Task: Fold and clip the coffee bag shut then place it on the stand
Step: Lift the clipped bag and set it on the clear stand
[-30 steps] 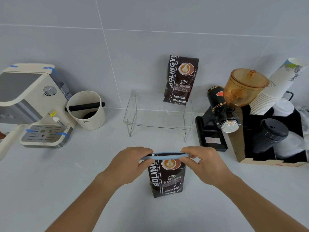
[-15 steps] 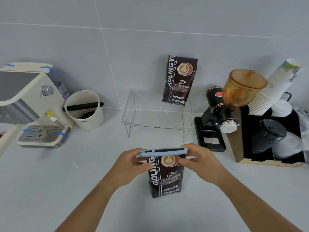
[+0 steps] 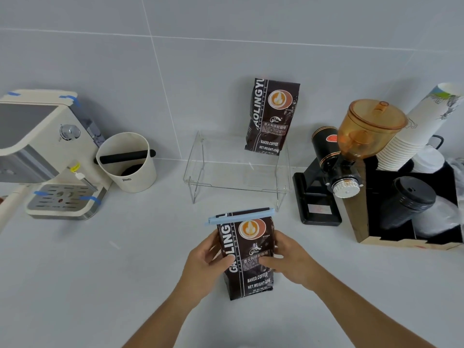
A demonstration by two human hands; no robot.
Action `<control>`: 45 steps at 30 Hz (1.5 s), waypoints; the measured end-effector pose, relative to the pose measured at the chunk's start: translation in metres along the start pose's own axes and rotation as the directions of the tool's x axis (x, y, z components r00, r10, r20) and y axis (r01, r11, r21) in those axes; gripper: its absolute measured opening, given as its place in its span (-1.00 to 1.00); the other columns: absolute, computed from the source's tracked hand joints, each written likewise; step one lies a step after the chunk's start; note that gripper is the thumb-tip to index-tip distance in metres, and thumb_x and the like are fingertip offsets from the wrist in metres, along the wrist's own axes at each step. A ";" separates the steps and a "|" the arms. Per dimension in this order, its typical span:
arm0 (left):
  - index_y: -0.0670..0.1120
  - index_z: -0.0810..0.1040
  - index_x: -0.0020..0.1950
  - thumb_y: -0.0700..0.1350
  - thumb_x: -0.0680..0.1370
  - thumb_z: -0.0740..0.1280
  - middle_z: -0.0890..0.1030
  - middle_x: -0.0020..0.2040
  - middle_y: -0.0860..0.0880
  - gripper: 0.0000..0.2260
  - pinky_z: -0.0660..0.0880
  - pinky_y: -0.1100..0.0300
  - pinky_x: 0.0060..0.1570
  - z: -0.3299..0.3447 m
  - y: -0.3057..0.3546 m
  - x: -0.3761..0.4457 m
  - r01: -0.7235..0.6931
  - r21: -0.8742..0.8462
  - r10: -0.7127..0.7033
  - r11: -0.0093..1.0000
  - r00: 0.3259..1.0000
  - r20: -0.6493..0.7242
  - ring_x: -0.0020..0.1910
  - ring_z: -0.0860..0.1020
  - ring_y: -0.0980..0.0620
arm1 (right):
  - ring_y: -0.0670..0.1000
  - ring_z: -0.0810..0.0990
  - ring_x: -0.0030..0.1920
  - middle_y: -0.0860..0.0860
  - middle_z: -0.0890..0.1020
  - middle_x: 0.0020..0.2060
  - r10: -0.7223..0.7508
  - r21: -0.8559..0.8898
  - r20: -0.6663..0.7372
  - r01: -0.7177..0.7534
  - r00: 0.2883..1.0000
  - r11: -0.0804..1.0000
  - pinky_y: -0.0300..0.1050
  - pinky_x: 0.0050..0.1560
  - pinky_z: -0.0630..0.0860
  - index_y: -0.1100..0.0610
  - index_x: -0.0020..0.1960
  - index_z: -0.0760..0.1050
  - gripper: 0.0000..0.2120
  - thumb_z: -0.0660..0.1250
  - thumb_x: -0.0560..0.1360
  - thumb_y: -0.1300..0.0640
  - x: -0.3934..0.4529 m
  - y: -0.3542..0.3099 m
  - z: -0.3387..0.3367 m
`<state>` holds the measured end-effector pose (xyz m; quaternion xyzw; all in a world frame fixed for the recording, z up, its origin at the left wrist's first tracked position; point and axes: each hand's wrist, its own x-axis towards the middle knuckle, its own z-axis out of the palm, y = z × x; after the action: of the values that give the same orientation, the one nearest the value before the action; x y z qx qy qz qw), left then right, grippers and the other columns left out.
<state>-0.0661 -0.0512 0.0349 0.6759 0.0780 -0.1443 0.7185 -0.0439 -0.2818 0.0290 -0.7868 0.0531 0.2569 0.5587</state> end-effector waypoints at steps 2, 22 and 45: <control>0.22 0.47 0.29 -0.34 0.50 0.38 0.67 0.16 0.12 -0.46 0.60 0.21 0.07 0.010 -0.001 -0.005 -0.012 0.014 0.012 1.000 1.000 -0.018 0.18 0.61 0.09 | -0.01 0.56 0.23 -0.10 0.63 0.17 -0.006 0.019 -0.006 0.006 1.000 1.000 0.24 0.16 0.58 -0.16 0.27 0.42 -0.40 0.53 0.29 -0.02 0.000 0.001 0.001; -0.02 0.58 0.25 -0.29 0.57 0.29 0.72 0.10 0.09 -0.69 0.56 0.41 -0.13 0.014 0.006 -0.016 0.102 0.023 -0.098 0.995 0.987 -0.123 0.02 0.67 0.22 | -0.03 0.60 0.20 -0.12 0.65 0.15 -0.107 0.109 -0.119 0.120 0.987 0.987 0.17 0.10 0.64 -0.17 0.31 0.42 -0.61 0.35 0.54 0.13 -0.009 -0.019 0.017; -0.01 0.64 0.19 -0.24 0.57 0.31 0.74 -0.02 0.09 -0.74 0.52 0.49 -0.30 -0.033 0.166 0.043 -0.243 -0.013 0.240 0.970 0.965 -0.105 -0.14 0.69 0.26 | 0.05 0.68 0.07 -0.09 0.73 -0.01 -0.375 0.166 -0.357 0.453 0.856 0.876 0.14 0.03 0.66 -0.14 0.00 0.59 -0.74 0.36 0.53 0.24 0.025 -0.183 -0.001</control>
<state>0.0290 -0.0157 0.1763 0.6778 0.0338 -0.0199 0.7342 0.0463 -0.2094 0.1737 -0.7352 0.0008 -0.0072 0.6778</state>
